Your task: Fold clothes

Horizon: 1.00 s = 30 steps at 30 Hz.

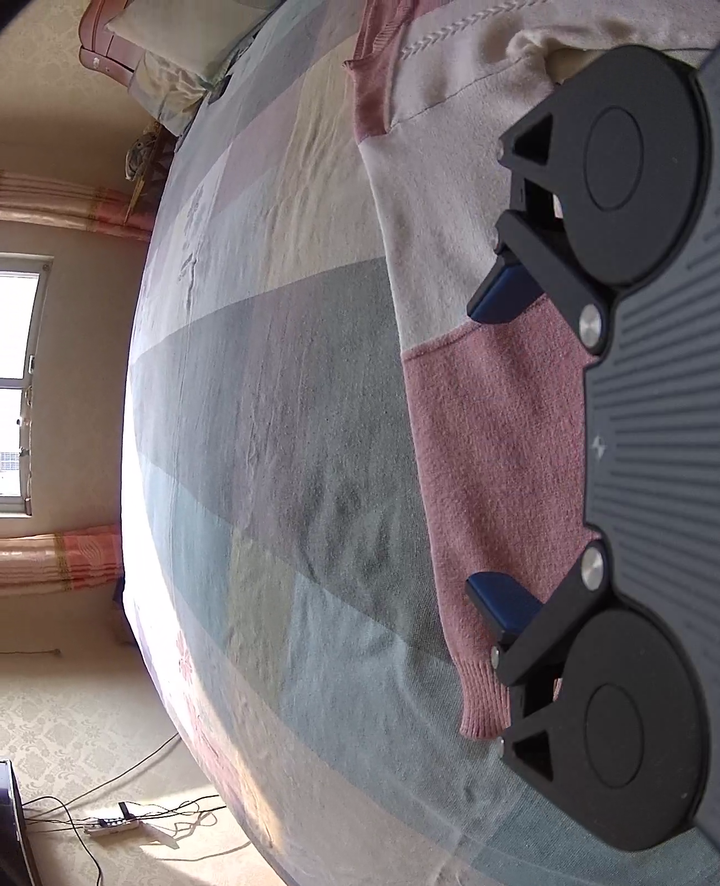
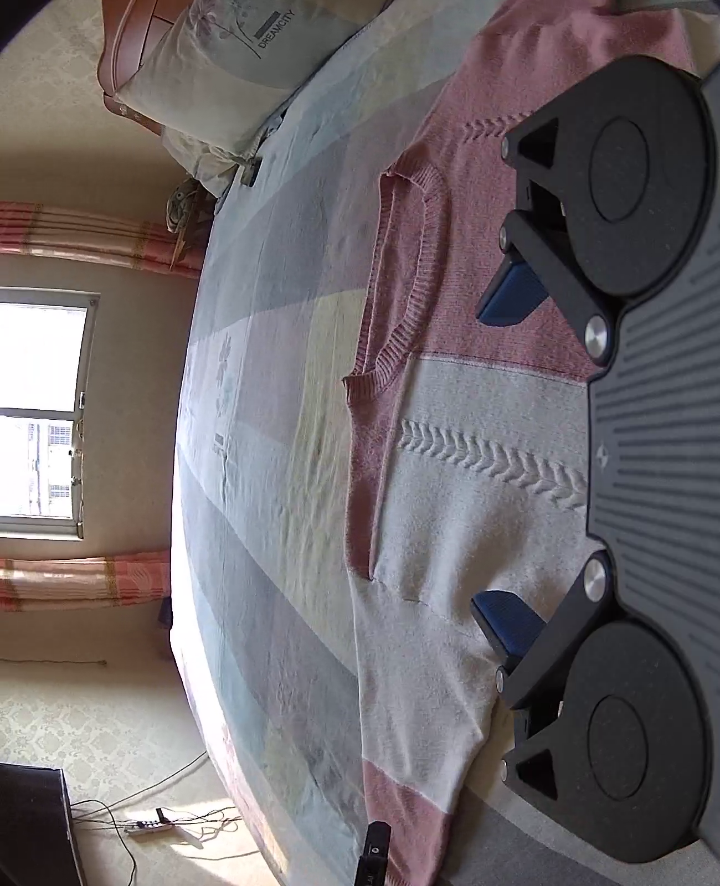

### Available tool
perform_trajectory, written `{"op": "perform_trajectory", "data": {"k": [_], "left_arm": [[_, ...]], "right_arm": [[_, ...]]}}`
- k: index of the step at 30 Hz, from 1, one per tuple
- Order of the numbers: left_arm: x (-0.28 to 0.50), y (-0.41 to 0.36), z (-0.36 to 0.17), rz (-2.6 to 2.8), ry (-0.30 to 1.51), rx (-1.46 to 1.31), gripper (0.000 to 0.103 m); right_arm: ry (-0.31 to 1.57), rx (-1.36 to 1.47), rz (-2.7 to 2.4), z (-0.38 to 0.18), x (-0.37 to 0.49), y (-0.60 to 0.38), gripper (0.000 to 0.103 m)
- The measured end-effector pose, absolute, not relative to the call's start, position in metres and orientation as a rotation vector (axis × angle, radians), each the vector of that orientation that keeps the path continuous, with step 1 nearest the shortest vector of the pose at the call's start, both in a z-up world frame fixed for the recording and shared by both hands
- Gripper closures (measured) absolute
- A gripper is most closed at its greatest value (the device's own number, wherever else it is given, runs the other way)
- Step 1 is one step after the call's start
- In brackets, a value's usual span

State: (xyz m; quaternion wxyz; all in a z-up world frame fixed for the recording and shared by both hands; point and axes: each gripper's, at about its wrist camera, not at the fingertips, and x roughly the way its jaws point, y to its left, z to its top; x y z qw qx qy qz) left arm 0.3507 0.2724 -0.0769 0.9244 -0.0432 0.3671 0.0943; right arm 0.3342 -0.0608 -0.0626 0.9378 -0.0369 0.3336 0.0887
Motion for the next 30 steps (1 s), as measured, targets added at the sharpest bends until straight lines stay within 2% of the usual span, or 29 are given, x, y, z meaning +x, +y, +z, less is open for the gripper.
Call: {"op": "perform_trajectory", "data": {"k": [6, 9, 15, 19, 23, 30], "left_arm": [[0.351, 0.278, -0.077, 0.201, 0.75, -0.114, 0.007], [0.351, 0.281, -0.078, 0.207, 0.748, -0.129, 0.007], [0.353, 0.286, -0.081, 0.225, 0.759, -0.148, 0.007], [0.352, 0.284, -0.079, 0.217, 0.755, -0.147, 0.007], [0.351, 0.281, -0.076, 0.208, 0.744, -0.141, 0.007], [0.352, 0.279, -0.074, 0.21, 0.751, -0.129, 0.007]], "right_arm": [[0.861, -0.048, 0.209, -0.1, 0.422, -0.04, 0.0], [0.851, -0.092, 0.192, -0.12, 0.447, -0.026, 0.0], [0.837, -0.04, 0.167, -0.119, 0.501, -0.019, 0.0], [0.878, -0.047, 0.178, -0.113, 0.505, -0.018, 0.0], [0.88, -0.014, 0.266, -0.098, 0.474, -0.015, 0.0], [0.871, -0.104, 0.335, -0.113, 0.465, 0.019, 0.0]]}}
